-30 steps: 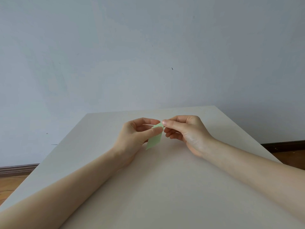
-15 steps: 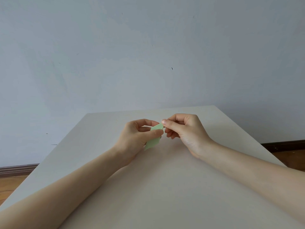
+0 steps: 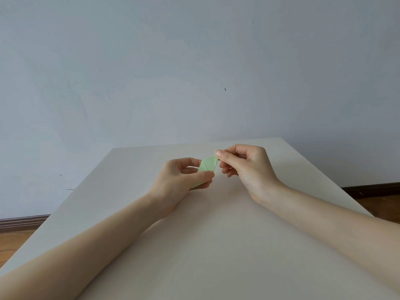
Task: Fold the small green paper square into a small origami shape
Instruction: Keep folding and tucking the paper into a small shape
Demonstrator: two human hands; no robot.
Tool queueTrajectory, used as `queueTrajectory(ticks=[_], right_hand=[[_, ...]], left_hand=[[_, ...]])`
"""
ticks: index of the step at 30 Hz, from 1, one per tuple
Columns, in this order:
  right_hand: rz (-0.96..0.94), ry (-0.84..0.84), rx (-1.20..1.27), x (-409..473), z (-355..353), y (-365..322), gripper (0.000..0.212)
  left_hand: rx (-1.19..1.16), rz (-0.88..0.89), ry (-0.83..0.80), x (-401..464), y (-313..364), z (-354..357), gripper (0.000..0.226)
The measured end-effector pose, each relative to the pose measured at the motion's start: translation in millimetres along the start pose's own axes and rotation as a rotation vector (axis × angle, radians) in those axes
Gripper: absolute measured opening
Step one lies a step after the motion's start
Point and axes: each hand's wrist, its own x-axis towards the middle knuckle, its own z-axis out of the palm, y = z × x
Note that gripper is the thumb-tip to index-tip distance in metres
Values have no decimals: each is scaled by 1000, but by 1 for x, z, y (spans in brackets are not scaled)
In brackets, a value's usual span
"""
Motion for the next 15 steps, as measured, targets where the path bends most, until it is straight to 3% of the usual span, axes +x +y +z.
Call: queueTrajectory(ticks=[6,15], right_hand=[[104,-134,186,-1,-2,-3,20],[155,-225,15,-1,-4,-1,6]], left_hand=[[-24,7,9,-1,-1,0,10],[-58,6,18,0,-1,0,11]])
